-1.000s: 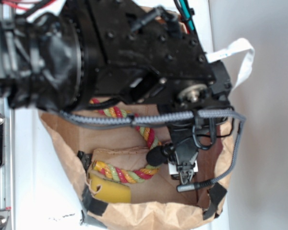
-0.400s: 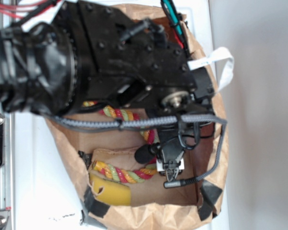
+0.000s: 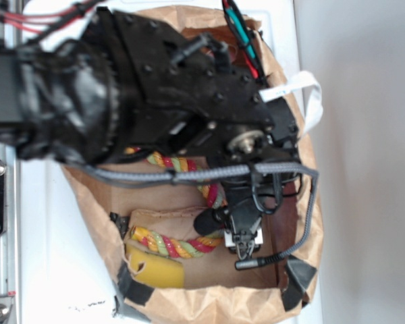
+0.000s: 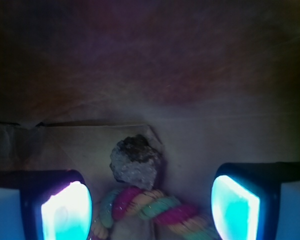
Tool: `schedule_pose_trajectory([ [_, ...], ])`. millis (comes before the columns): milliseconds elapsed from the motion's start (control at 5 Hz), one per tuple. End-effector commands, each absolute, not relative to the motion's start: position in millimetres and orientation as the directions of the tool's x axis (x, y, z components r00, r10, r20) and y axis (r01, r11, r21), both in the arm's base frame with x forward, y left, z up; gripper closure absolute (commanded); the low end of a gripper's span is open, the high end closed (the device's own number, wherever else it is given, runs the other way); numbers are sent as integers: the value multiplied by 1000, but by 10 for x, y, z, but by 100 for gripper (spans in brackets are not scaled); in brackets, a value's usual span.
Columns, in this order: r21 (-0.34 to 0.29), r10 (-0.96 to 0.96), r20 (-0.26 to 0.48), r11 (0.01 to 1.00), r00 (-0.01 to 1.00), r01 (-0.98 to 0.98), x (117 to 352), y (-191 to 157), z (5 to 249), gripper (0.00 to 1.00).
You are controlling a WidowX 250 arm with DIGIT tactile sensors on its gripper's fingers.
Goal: Grab the rock.
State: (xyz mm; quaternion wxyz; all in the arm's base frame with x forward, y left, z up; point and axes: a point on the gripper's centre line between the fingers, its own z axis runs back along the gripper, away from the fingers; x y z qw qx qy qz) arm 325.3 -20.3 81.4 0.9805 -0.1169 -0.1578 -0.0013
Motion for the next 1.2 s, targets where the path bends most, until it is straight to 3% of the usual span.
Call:
schedule_pose_trajectory([
  [0,-285,28,356,955,934,80,3376,-365,1022,0],
  [400,-300,27,348,950,937,84,3469,-448,911,0],
  [1000,-221,-7,310,972,951,79,3560,-340,609,0],
])
